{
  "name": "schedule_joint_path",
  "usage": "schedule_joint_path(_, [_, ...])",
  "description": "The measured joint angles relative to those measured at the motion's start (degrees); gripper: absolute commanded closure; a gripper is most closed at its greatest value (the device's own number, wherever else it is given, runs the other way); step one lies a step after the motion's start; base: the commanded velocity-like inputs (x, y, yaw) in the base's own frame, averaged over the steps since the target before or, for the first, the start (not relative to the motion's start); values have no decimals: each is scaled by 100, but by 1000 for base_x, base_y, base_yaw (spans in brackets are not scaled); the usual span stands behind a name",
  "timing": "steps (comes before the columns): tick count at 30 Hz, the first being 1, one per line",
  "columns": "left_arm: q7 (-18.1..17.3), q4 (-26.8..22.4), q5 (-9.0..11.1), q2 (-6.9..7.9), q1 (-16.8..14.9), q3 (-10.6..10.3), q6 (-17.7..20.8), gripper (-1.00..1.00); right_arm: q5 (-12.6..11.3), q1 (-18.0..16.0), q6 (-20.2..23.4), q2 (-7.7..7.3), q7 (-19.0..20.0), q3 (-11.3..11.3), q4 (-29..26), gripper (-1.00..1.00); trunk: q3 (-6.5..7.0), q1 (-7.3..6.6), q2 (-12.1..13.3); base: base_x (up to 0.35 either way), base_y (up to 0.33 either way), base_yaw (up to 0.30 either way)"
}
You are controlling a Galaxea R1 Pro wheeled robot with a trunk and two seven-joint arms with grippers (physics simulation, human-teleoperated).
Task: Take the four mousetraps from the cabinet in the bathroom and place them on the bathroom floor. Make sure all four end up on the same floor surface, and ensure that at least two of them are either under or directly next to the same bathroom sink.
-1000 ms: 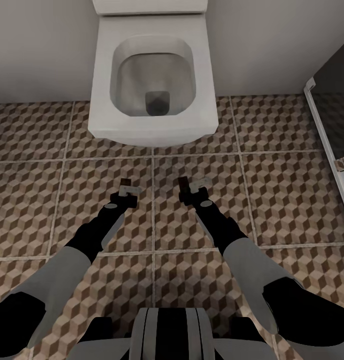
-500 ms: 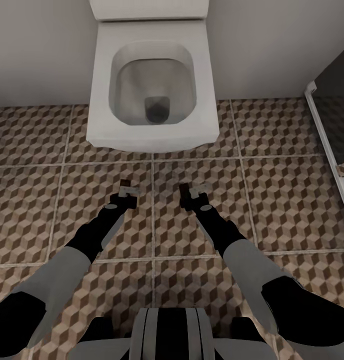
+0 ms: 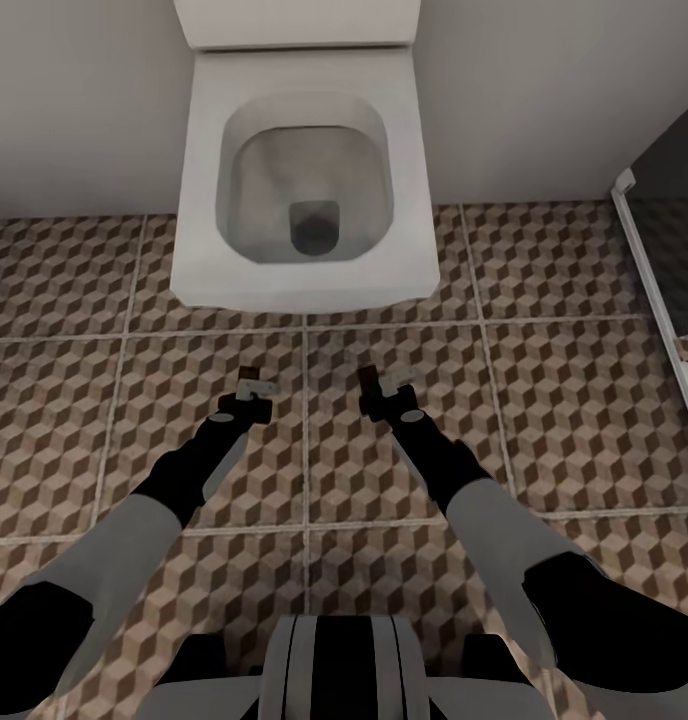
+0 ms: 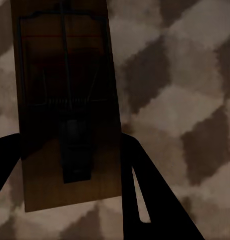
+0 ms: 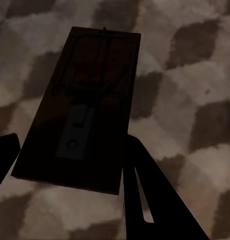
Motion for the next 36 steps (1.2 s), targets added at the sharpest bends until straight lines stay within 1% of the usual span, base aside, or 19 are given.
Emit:
schedule_joint_path(16, [-32,522,3,-17,0,-2,-44,100,0,0,3,0,0,0,10,100,0,2,0,21,0,0])
schedule_joint_path(25, [-36,558,2,-27,-1,-2,-47,100,14,-2,1,0,-1,-1,323,100,0,1,0,0,0,0])
schedule_joint_path(36, [-37,562,2,-27,0,-2,-47,100,26,-3,-8,0,-3,-4,351,100,0,0,0,0,0,0])
